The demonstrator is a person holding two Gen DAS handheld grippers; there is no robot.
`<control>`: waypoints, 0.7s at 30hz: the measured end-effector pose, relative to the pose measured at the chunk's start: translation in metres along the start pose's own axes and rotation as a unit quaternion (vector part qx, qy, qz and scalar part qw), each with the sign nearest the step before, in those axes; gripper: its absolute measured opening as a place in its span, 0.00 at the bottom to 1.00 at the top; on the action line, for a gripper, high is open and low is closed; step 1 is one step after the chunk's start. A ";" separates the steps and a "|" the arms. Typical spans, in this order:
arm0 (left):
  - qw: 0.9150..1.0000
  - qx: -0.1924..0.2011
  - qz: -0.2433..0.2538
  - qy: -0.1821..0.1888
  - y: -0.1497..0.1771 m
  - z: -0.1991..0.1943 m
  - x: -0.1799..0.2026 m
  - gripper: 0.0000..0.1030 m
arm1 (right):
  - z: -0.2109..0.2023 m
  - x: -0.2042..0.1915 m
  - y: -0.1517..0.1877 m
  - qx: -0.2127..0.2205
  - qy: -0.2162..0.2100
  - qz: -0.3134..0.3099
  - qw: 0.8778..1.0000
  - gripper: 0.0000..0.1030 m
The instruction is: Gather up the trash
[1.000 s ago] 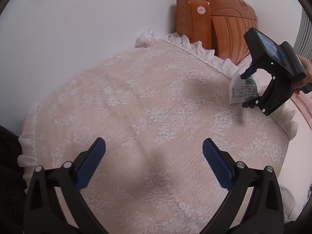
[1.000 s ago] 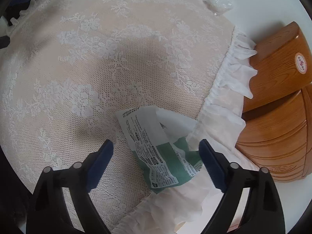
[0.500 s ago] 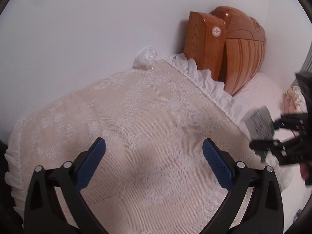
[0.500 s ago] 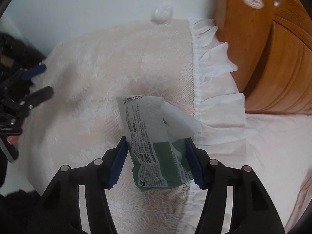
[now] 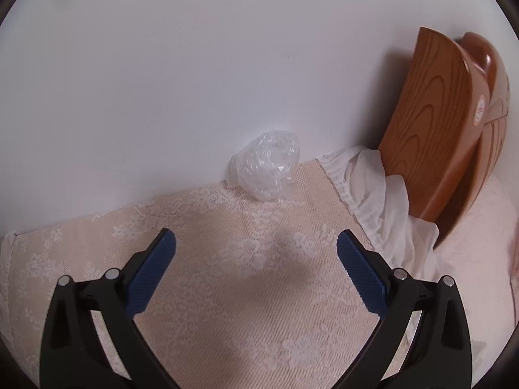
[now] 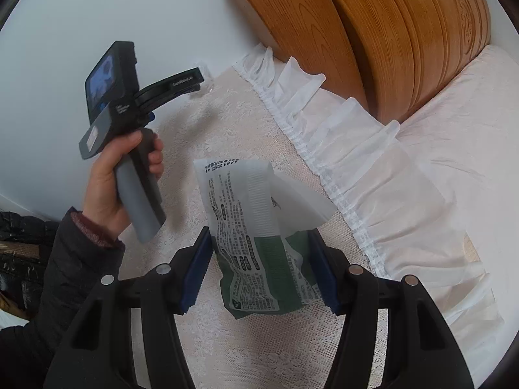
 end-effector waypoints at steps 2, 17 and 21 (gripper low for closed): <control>1.000 -0.003 -0.009 -0.006 -0.005 0.010 0.003 0.93 | 0.007 0.001 -0.001 -0.003 0.001 0.000 1.000 0.58; 0.999 -0.035 -0.016 -0.012 -0.008 0.056 0.007 0.69 | 0.033 -0.030 -0.017 0.001 0.029 -0.035 0.999 0.58; 0.999 -0.046 -0.009 -0.007 -0.008 0.065 0.008 0.50 | 0.036 -0.030 -0.023 0.001 0.043 -0.035 0.998 0.58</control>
Point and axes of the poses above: each gripper's, at about its wrist camera, not at the fingertips, and z roughly the way its jaws point, x to its right, y to its underside, the point moved 5 cm from there along z, roughly the way its jaws point, and after that the axes turned 13 degrees about -y, right-handed, at the moved point
